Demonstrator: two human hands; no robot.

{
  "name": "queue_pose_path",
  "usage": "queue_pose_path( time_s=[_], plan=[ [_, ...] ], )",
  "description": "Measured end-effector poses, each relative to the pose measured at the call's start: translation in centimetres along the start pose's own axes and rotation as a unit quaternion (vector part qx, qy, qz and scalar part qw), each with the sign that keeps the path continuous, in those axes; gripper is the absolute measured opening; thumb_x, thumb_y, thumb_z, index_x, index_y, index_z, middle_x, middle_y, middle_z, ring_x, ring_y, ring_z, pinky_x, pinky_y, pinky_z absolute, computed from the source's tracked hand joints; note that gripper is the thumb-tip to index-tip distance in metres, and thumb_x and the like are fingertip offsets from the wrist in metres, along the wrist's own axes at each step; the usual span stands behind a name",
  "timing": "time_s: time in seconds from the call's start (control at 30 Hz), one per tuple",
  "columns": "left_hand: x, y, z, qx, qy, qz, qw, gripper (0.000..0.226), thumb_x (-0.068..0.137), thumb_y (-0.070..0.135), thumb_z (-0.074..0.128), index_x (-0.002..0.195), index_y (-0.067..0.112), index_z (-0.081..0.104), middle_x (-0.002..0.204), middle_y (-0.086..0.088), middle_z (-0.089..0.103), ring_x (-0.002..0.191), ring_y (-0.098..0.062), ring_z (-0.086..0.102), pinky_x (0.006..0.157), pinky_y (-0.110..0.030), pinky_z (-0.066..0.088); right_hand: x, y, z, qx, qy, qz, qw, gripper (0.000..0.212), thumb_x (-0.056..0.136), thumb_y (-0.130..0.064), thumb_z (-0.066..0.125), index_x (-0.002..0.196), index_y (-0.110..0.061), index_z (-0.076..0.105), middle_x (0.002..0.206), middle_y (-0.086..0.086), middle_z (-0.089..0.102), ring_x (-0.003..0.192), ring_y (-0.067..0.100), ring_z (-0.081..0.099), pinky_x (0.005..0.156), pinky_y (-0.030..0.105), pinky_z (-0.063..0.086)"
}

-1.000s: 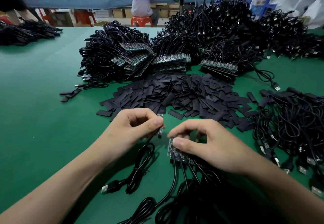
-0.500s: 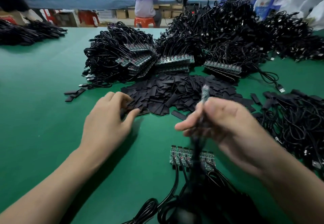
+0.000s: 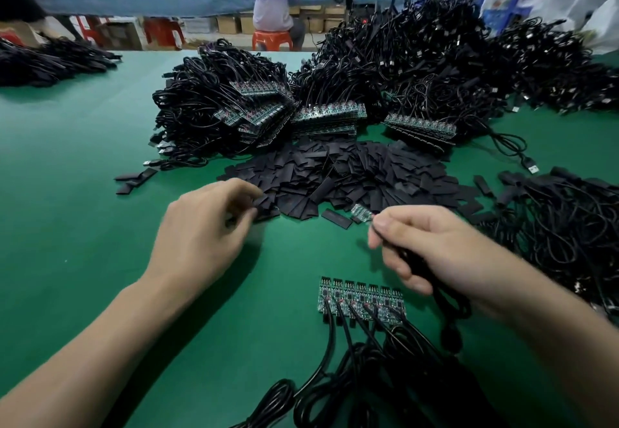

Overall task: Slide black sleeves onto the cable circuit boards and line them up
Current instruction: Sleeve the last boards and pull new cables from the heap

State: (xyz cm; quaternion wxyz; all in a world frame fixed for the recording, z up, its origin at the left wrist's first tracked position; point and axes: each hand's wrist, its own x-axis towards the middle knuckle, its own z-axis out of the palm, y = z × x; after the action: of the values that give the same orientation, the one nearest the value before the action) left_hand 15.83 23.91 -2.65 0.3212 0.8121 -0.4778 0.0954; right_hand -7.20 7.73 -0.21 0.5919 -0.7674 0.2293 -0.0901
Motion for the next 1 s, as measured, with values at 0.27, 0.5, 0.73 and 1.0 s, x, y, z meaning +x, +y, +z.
queue_pose_path(
  time_s=[0.27, 0.5, 0.73, 1.0],
  plan=[
    [-2.8, 5.2, 2.3, -0.482, -0.154, -0.07, 0.86, 0.014, 0.09, 0.002, 0.067, 0.102, 0.009, 0.069, 0.085, -0.008, 0.072, 0.069, -0.019, 0.073, 0.063, -0.025, 0.057, 0.7, 1.5, 3.0, -0.092, 0.05, -0.056, 0.993, 0.055, 0.084, -0.065, 0.057, 0.096, -0.012, 0.068, 0.065, 0.011, 0.051, 0.057, 0.014, 0.037, 0.058, 0.038, 0.028],
    [-3.2, 5.1, 2.3, -0.28, -0.055, 0.053, 0.957, 0.029, 0.071, 0.032, 0.086, 0.099, 0.029, 0.077, 0.083, 0.013, 0.074, 0.074, -0.009, 0.071, 0.07, -0.024, 0.058, 0.8, 1.8, 3.6, -0.081, 0.102, -0.072, 0.989, 0.058, 0.082, -0.06, 0.056, 0.096, -0.006, 0.067, 0.078, 0.024, 0.062, 0.062, 0.02, 0.044, 0.065, 0.036, 0.036],
    [-2.8, 4.5, 1.5, -0.265, -0.014, 0.067, 0.962, 0.022, 0.077, 0.029, 0.082, 0.098, 0.024, 0.082, 0.09, 0.019, 0.077, 0.082, 0.001, 0.072, 0.078, -0.017, 0.056, 0.4, 1.2, 2.8, -0.07, 0.097, -0.095, 0.988, 0.039, 0.096, -0.054, 0.048, 0.086, -0.022, 0.068, 0.056, -0.004, 0.046, 0.053, 0.009, 0.041, 0.057, 0.033, 0.033],
    [-2.6, 4.2, 1.4, -0.261, -0.02, 0.059, 0.963, 0.017, 0.078, 0.03, 0.08, 0.095, 0.029, 0.081, 0.088, 0.022, 0.076, 0.081, 0.001, 0.072, 0.076, -0.014, 0.055, 0.1, 1.4, 1.9, -0.122, 0.044, -0.091, 0.987, 0.039, 0.094, -0.054, 0.047, 0.077, -0.022, 0.06, 0.057, -0.006, 0.043, 0.054, 0.014, 0.036, 0.056, 0.034, 0.03]
  ],
)
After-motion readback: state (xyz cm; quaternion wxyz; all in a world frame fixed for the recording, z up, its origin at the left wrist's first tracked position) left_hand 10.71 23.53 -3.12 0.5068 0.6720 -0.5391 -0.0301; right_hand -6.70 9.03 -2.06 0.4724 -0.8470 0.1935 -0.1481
